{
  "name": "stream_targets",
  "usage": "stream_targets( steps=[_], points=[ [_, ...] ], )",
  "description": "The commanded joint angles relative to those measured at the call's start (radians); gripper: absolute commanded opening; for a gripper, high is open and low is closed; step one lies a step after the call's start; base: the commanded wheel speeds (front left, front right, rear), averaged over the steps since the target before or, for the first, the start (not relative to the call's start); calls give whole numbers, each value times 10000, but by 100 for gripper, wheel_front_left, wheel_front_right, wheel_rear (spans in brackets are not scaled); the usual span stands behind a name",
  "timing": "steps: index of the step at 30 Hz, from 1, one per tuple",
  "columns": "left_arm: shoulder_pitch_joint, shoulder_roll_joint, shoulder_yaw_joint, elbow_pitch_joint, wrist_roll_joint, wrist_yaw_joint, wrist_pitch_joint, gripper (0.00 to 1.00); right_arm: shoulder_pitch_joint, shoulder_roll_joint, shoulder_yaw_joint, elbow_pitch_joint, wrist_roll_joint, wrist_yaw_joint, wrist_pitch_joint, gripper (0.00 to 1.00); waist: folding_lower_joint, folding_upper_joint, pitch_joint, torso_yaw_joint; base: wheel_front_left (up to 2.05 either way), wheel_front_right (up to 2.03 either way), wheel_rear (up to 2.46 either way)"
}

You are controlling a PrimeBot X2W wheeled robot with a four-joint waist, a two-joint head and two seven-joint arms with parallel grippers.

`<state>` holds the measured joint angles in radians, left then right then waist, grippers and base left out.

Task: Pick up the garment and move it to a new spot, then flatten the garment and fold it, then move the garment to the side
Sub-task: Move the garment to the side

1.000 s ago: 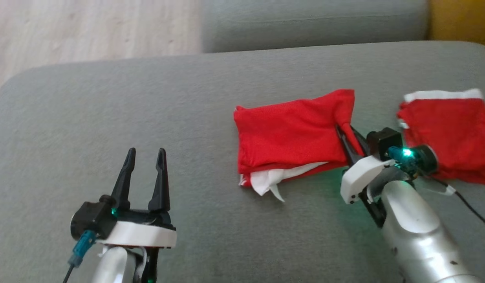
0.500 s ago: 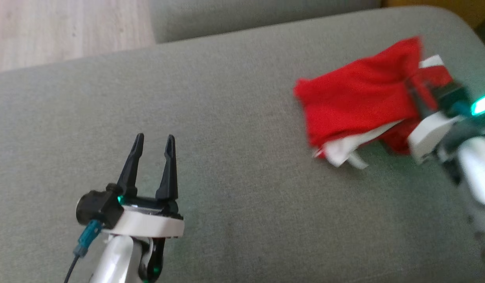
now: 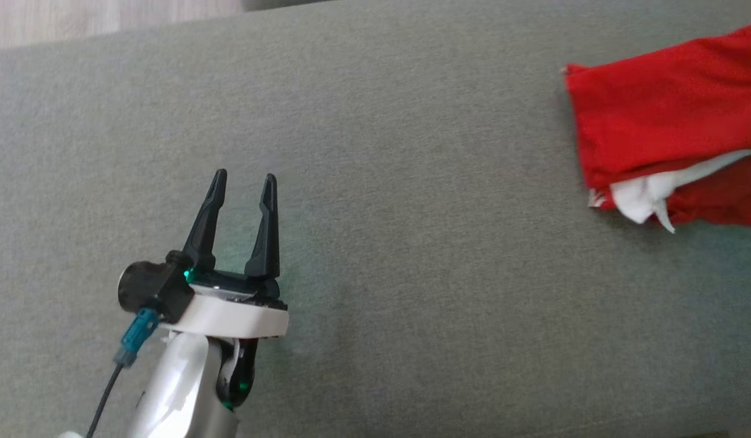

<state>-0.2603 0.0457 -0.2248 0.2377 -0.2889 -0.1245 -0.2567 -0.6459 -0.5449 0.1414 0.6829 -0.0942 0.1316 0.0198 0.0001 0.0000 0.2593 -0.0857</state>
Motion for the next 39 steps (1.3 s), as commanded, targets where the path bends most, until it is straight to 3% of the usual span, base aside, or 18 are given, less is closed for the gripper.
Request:
stream_targets(
  steps=[1, 13, 14, 15, 24, 25, 26, 39],
  points=[
    [-348, 45, 304, -268, 78, -38, -51, 100, -199, -389, -174, -205, -171, -9, 90, 0, -1, 0, 119, 128, 0, 0, 0],
    [-458, 45, 428, -260, 132, -58, -51, 100, 260, -268, -1624, -297, -1066, -9, 693, 0, -1, 0, 399, 192, 0, 0, 0],
    [-479, 45, 422, -246, 130, -59, -51, 100, 295, -197, -1731, -342, -1085, -9, 730, 28, -1, 0, 396, 177, 0, 0, 0],
    [-498, 45, 420, -232, 126, -59, -51, 100, 326, -122, -1834, -409, -1109, -9, 742, 98, -1, 0, 384, 161, 0, 0, 0],
    [-336, 45, 673, -181, 73, -60, -51, 100, 429, 793, -2400, -1618, -1618, -9, 610, 100, -1, 0, -343, 75, 0, 0, 0],
    [-222, 45, 822, -204, 57, -60, -51, 100, 427, 1236, -2387, -2024, -1614, -9, 542, 100, -1, 0, -614, 61, 0, 0, 0],
    [-222, 45, 822, -204, 57, -60, -51, 100, 427, 1236, -2387, -2024, -1614, -9, 542, 100, -1, 0, -614, 61, 0, 0, 0],
    [824, 45, 1737, -454, 69, 25, -51, 100, 1566, 4276, -1813, -3895, 115, -9, -1044, 100, -1, 0, -2402, 318, 0, 0, 0]
  ],
)
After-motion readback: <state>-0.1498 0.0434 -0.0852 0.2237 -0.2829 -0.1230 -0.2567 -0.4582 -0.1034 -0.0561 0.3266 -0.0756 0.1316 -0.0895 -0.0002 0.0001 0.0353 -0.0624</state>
